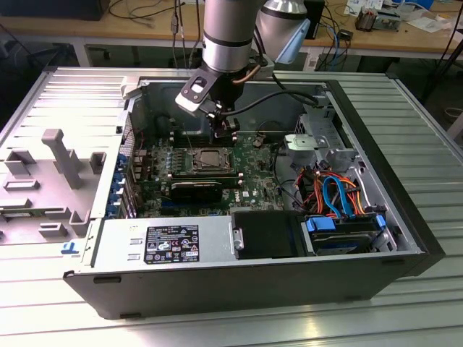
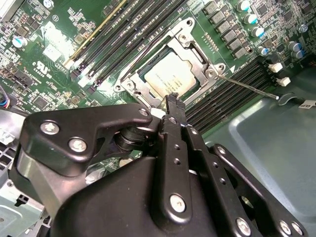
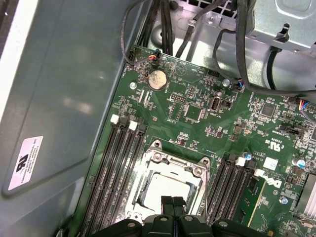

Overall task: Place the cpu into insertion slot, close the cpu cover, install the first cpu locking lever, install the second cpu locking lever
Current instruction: 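Install the first cpu locking lever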

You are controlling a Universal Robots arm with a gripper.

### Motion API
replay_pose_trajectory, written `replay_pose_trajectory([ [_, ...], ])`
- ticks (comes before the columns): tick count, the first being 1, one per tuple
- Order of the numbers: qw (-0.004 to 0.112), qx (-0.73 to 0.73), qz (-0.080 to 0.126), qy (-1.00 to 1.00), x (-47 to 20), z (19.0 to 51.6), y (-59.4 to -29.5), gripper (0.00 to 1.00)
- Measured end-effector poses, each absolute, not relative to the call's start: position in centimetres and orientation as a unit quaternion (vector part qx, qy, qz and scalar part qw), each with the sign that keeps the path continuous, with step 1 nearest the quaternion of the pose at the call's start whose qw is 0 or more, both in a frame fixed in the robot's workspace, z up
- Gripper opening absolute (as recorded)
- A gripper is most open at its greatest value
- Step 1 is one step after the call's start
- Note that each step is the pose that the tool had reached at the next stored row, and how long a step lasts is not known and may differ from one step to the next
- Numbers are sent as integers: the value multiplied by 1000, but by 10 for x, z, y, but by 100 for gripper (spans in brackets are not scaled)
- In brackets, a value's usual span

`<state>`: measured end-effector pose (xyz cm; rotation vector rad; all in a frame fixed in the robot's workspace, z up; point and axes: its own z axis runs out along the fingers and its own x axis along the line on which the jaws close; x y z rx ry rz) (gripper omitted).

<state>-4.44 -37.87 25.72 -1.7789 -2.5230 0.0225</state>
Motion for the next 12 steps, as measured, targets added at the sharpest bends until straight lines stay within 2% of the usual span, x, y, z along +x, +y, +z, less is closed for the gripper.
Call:
replay_pose_trajectory([
  [12,27,-569,8,-822,-44,257,-379,11],
])
